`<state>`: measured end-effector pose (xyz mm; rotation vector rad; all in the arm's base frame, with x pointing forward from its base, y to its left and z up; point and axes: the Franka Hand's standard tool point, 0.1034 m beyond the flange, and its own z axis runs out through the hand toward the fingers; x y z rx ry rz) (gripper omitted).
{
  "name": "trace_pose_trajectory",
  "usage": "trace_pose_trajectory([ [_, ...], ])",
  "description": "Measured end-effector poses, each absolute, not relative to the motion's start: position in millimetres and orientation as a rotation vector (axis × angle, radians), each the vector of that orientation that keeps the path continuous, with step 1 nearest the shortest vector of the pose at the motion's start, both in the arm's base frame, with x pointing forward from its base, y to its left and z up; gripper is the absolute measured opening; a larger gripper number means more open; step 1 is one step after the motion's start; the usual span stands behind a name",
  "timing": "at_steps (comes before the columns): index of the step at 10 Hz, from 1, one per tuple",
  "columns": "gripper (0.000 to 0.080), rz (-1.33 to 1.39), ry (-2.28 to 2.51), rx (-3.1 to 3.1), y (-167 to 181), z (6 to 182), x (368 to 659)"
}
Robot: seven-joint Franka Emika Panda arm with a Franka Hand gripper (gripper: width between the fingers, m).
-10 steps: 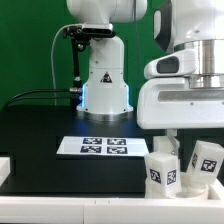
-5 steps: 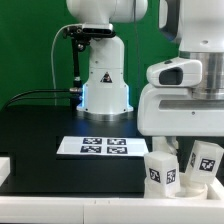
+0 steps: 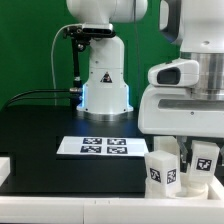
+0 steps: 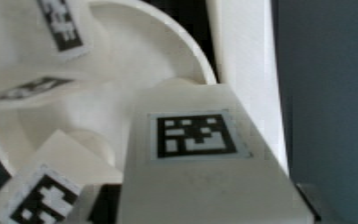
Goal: Assemble stool
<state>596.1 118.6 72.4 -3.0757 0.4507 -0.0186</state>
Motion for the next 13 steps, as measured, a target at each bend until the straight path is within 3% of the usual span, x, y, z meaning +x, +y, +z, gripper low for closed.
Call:
trace_pose_trajectory([
  [6,0.0333,-0.066,1.507,-2.574,106.7,70.5,597.3],
  [13,0.0333,0.018,2.300,-1.780,103.2,69.4,595.4],
])
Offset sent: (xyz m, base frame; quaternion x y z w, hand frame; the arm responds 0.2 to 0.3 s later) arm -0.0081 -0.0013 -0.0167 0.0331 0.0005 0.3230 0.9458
